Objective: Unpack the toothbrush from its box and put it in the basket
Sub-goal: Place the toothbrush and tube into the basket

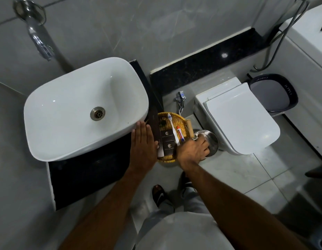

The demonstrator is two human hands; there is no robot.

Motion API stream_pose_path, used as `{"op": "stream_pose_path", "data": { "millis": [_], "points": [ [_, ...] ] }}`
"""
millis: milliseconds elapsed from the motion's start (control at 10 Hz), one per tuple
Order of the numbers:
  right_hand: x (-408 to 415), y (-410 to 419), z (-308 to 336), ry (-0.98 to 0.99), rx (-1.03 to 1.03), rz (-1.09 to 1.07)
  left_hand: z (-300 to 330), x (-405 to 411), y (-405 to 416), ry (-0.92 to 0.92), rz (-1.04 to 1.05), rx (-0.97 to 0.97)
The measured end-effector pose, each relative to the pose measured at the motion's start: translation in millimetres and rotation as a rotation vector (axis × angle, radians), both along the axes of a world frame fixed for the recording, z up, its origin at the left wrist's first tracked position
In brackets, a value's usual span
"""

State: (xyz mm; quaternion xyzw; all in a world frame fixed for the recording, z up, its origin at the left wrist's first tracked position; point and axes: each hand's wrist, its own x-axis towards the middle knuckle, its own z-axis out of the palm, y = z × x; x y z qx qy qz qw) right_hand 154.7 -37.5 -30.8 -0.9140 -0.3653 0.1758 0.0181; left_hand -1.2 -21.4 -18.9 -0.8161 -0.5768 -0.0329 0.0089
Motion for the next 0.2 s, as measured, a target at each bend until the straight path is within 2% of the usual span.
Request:
{"op": "stream_pose_path", "data": {
  "millis": [200],
  "points": [
    [0.2,-0.7,-2.0,-0.014,-0.018,0.047,0.1,-1.7,4.9,0.039,-0.006,0.002]
  ]
}}
